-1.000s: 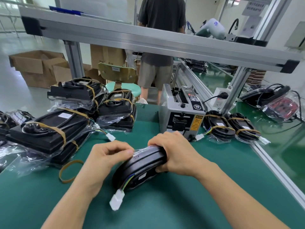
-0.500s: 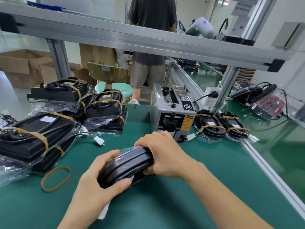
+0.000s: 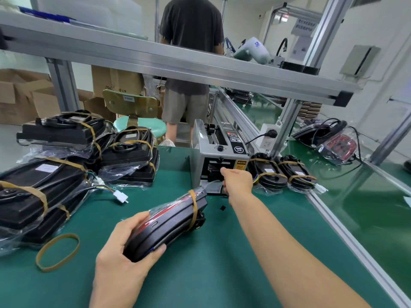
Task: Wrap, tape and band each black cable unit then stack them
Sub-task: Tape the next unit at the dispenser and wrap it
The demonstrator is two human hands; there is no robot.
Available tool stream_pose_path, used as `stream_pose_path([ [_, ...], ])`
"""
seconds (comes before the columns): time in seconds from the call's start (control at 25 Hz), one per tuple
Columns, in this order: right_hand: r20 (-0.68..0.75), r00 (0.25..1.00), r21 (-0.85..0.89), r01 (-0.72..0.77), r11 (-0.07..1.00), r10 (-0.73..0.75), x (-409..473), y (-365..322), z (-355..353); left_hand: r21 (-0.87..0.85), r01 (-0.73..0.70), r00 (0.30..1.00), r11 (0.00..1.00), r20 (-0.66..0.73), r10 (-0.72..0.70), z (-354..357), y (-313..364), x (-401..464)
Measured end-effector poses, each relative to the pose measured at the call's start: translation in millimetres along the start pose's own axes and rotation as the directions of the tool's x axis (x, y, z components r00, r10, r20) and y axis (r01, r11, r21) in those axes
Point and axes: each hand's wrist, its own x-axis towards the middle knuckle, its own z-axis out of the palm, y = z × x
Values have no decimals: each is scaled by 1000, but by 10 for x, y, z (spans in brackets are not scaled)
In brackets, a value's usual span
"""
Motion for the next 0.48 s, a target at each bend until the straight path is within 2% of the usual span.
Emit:
stream_pose_path([
  [0.28,-140,971,187,-166,968,194,210,-65,167,2,-23,1000,1000,14,23,-5,-21,-8],
  [0.48,-143,961,277,-190,942,236,74,-151,244,-13,-23,999,1000,33,23,-29,16,-23],
])
